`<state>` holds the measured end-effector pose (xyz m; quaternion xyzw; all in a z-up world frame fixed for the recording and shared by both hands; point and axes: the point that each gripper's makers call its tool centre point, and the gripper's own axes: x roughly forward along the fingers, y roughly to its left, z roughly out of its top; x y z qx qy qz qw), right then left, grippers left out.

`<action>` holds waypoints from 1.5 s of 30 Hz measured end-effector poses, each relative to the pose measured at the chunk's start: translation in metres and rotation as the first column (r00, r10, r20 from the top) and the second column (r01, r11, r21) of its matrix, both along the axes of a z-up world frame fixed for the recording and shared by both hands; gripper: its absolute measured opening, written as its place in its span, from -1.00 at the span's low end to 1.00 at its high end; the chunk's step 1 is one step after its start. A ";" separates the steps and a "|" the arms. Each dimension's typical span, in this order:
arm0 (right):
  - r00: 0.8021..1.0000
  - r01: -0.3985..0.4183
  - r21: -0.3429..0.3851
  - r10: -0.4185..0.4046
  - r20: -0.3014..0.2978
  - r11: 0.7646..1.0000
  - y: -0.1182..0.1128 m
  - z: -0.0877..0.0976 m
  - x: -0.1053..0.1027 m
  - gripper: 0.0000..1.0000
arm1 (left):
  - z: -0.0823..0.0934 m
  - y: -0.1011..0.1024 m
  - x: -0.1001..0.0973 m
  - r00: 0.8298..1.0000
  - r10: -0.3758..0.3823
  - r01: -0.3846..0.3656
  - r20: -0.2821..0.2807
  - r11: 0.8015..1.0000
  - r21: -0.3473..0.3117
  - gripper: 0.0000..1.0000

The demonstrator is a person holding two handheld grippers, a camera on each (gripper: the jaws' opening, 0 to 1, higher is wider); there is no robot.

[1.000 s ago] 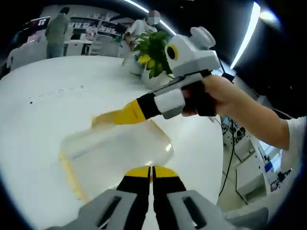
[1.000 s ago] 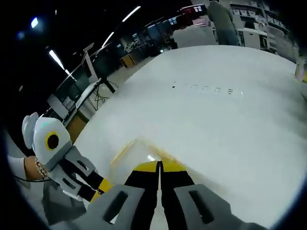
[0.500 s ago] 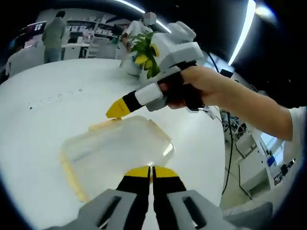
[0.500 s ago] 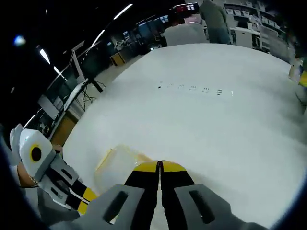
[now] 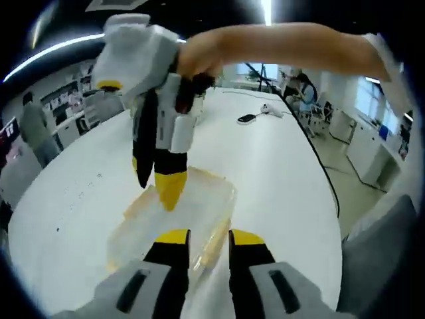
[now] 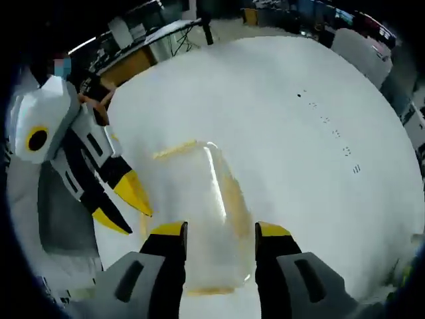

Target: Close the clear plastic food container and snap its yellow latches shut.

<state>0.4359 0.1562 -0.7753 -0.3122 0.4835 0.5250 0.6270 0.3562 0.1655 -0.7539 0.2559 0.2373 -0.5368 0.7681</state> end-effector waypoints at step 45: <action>0.964 -0.264 -0.250 0.249 -0.091 0.932 0.021 -0.008 -0.024 -0.28 | -0.023 -0.009 -0.005 0.941 -0.249 0.153 0.231 0.918 0.366 -0.69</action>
